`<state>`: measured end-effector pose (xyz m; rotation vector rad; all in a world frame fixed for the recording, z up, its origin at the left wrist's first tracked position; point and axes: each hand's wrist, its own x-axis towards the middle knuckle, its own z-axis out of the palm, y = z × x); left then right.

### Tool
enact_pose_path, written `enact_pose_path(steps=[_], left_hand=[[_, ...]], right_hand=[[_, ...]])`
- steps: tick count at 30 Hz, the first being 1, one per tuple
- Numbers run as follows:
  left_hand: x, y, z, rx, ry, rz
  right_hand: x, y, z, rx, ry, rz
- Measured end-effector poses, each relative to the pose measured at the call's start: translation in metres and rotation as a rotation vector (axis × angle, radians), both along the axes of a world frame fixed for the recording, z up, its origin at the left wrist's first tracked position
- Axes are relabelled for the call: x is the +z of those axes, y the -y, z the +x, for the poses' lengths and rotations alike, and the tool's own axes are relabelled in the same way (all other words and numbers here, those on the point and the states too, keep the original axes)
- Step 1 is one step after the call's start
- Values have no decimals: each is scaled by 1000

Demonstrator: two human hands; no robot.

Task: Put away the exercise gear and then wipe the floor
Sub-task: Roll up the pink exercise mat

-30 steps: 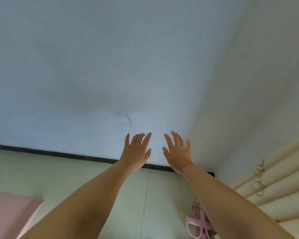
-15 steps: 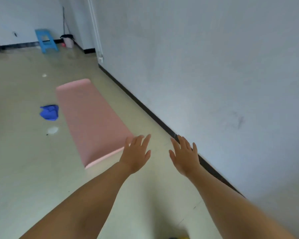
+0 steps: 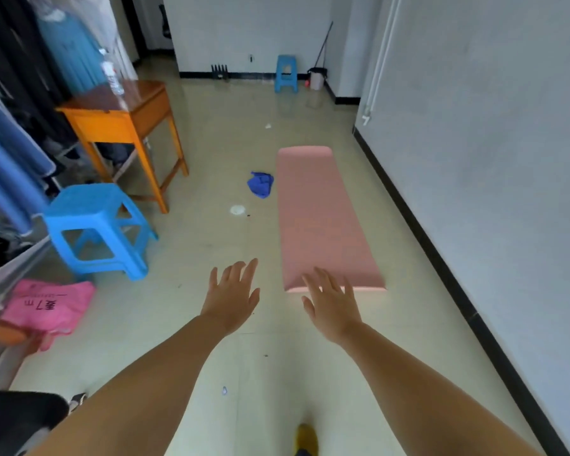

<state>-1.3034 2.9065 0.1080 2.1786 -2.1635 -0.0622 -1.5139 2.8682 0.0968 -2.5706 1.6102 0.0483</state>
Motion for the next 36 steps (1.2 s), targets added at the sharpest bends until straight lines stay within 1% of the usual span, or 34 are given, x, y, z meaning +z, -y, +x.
enact_pose_path(steps=[5, 9, 13, 16, 20, 22, 24, 28, 31, 36], left_hand=[[-15, 44, 4, -35, -7, 56], [-26, 114, -15, -96, 17, 86], [-33, 189, -47, -135, 1, 120], [-40, 237, -65, -166, 0, 130], [-55, 292, -72, -171, 4, 176], [-65, 322, -71, -154, -27, 213], [-76, 355, -70, -149, -54, 239], [-105, 429, -71, -209, -88, 266], [-134, 481, -65, -247, -109, 331], [-190, 562, -58, -286, -65, 427]], right_hand=[[-16, 49, 3, -25, 2, 26], [-28, 112, -20, -87, -5, 50], [-36, 184, -53, -149, -21, 95], [-38, 234, -74, -176, -66, 134], [-45, 289, -92, -206, -90, 191], [-53, 316, -96, -197, -114, 213], [-64, 343, -100, -214, -152, 238], [-93, 408, -99, -273, -215, 303], [-121, 453, -92, -351, -215, 391], [-180, 520, -95, -424, -213, 482]])
